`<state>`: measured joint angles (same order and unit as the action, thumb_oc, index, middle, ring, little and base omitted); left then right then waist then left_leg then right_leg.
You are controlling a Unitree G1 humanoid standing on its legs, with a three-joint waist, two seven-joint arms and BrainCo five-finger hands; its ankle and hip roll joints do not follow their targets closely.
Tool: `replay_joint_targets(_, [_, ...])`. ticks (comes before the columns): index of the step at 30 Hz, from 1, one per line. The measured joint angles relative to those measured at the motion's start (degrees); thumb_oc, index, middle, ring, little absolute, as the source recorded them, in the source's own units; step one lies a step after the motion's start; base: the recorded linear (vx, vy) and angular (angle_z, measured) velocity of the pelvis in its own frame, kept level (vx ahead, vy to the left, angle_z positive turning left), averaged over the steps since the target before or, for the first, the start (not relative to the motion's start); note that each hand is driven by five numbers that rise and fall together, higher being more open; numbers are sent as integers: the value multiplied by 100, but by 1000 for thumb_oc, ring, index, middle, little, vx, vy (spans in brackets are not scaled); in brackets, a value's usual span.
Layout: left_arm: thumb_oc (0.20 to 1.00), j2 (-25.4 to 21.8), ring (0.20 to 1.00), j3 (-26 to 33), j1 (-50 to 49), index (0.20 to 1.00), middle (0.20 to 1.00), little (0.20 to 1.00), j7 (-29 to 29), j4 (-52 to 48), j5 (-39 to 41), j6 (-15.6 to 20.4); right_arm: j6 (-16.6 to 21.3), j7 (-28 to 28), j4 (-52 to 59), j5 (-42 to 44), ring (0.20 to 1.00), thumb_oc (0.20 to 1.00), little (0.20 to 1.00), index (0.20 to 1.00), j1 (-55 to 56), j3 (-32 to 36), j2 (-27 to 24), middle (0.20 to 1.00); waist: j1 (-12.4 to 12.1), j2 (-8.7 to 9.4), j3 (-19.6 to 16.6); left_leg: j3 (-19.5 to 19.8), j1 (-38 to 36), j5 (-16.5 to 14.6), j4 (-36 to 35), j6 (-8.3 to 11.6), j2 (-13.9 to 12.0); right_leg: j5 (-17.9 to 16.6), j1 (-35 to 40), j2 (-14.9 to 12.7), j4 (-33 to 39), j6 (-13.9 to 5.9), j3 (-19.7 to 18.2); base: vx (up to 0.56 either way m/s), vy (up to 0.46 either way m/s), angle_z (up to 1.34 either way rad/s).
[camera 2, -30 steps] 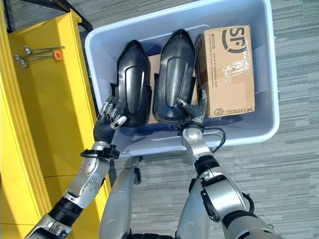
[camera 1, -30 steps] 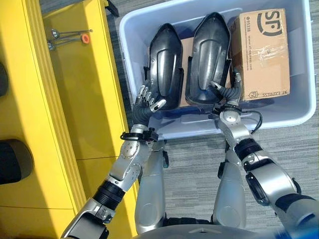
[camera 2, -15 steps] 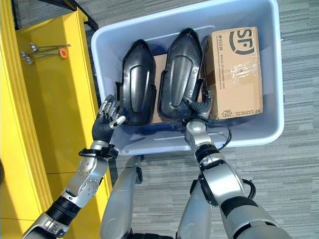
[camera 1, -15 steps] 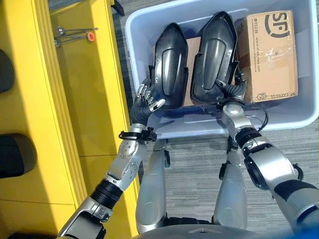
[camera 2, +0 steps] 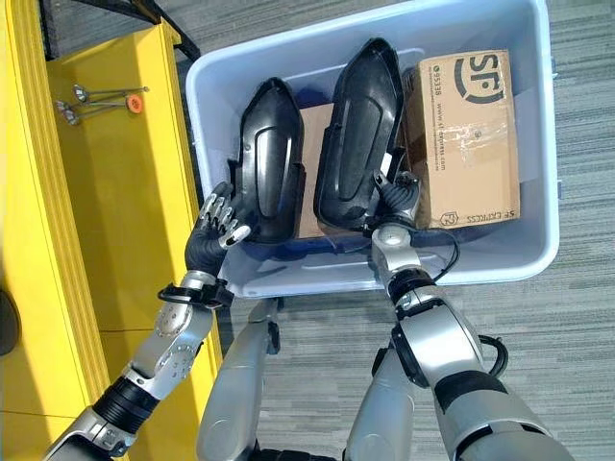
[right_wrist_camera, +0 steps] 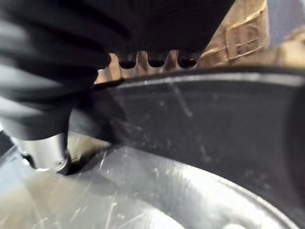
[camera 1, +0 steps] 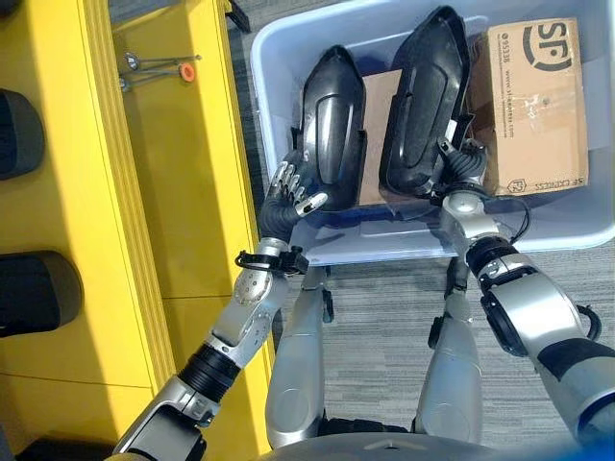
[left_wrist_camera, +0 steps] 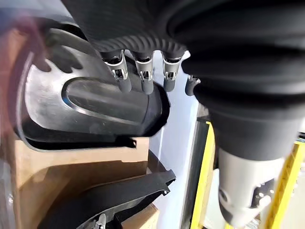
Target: Move parts from the plastic box to the shelf.
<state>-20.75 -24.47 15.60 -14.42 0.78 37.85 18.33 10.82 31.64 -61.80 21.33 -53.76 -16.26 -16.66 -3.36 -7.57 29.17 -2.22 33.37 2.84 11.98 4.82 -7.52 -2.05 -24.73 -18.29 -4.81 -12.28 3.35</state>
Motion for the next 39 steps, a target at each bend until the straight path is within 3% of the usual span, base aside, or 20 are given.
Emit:
replay_joint_targets(5, [1000, -4, 1000, 62, -118, 1000, 1000, 1000, 50, 1, 152, 0, -35, 9, 687, 1, 200, 200, 200, 200, 433, 16, -46, 200, 75, -56, -49, 10, -243, 27, -44, -19, -2, -10, 239, 4, 12, 0, 25, 7, -9, 1])
replay_joint_targets(7, [1000, -3, 1000, 102, -170, 1000, 1000, 1000, 73, 2, 155, -10, -38, -11, 1526, -22, 200, 200, 200, 200, 871, -10, -122, 200, 97, -53, -51, 37, -512, 120, -206, 8, -13, -10, 478, 21, 38, 0, 69, 35, -57, 5])
replay_joint_targets(11, [1000, 0, 1000, 134, -318, 1000, 1000, 1000, 88, 3, 154, -11, 2, -6, 2204, -26, 200, 200, 200, 200, 1239, -10, -19, 200, 116, -8, -365, 93, -722, 144, -307, 33, -50, -2, 723, 67, 115, 10, 142, 47, -45, 5])
replay_joint_targets(13, [1000, -8, 1000, 149, -396, 1000, 1000, 1000, 158, 3, 156, -13, 21, -1, 2531, -35, 200, 200, 200, 200, 1248, 19, -29, 200, 143, 160, -613, 129, -770, 188, -406, 75, -71, -20, 795, 97, 200, 18, 205, 67, -61, 8])
replay_joint_targets(20, [1000, -305, 1000, 302, -810, 1000, 1000, 1000, 448, 15, 162, -83, 136, -197, 3639, -357, 200, 200, 200, 200, 1519, 87, 46, 200, 221, 649, -923, 113, -1405, 195, -692, 87, -91, -29, 1470, 126, 493, 36, 319, 50, -20, 3])
replay_joint_targets(23, [1000, -323, 1000, 414, -900, 1000, 1000, 1000, 571, 14, 159, -186, 195, -335, 3945, -470, 200, 200, 200, 200, 1741, 78, 68, 200, 221, 681, -990, 113, -1616, 230, -836, 142, -97, -44, 1699, 133, 616, 45, 362, 50, -9, 3])
replay_joint_targets(27, [1000, -285, 1000, 678, -1320, 1000, 1000, 1000, 697, 15, 155, -264, 201, -633, 4386, -468, 200, 200, 200, 200, 2474, 17, 106, 200, 224, 766, -1337, 21, -2078, 307, -1237, 202, -106, -48, 2033, 141, 815, 47, 376, 84, -1, -5])
replay_joint_targets(30, [1000, -309, 1000, 927, -1682, 1000, 1000, 1000, 793, 11, 150, -325, 210, -946, 4767, -454, 200, 200, 200, 200, 3379, -10, 216, 200, 318, 917, -1909, -86, -2574, 376, -1682, 281, -197, -29, 2330, 229, 1000, 69, 370, 105, -43, -17])
replay_joint_targets(32, [1000, -274, 1000, 1381, -2016, 1000, 1000, 1000, 830, -167, 121, -394, 206, -1126, 5071, -439, 200, 200, 200, 200, 3826, 58, 134, 200, 395, 917, -1982, -134, -2860, 344, -1690, 293, -220, 24, 2594, 241, 985, 52, 374, 93, -188, -9])
replay_joint_targets(34, [1000, -210, 1000, 1769, -2454, 1000, 1000, 1000, 809, -140, 87, -395, 207, -1282, 5145, -341, 200, 200, 200, 200, 3932, 51, 46, 200, 389, 771, -2087, -123, -3226, 253, -1661, 316, -385, 384, 2688, 374, 443, 66, 331, -14, -273, -11])
replay_joint_targets(35, [1000, -113, 1000, 1863, -2501, 1000, 1000, 1000, 797, -137, 84, -394, 207, -1333, 5145, -250, 200, 200, 200, 200, 3840, -19, 33, 200, 385, 704, -2064, -98, -3200, 192, -1507, 331, -497, 659, 2439, 459, -104, 183, 308, -53, -157, -13])
replay_joint_targets(36, [1000, 5, 1000, 2019, -2558, 1000, 1000, 1000, 784, -114, 85, -392, 209, -1390, 5188, -227, 200, 200, 200, 200, 3782, -105, 63, 200, 348, 665, -2069, -104, -3243, 175, -1471, 307, -696, 1019, 2144, 619, -751, 524, 275, -89, -175, -1])
replay_joint_targets(38, [1000, -27, 1000, 1981, -2586, 1000, 1000, 1000, 766, -43, 83, -394, 282, -1475, 5218, -222, 200, 200, 200, 200, 3763, -153, 89, 200, 312, 642, -2098, -10, -3223, 181, -1471, 277, -846, 1200, 2093, 786, -941, 412, 234, -191, -286, 11])
replay_joint_targets(39, [1000, 97, 1000, 1936, -2732, 1000, 1000, 1000, 774, 103, 86, -394, 342, -1562, 5245, -154, 200, 200, 200, 200, 3570, -257, 91, 200, 91, 532, -2065, 100, -3057, 448, -1483, -250, -1147, 1495, 1694, 1134, -1574, 704, 299, -258, -263, 21])
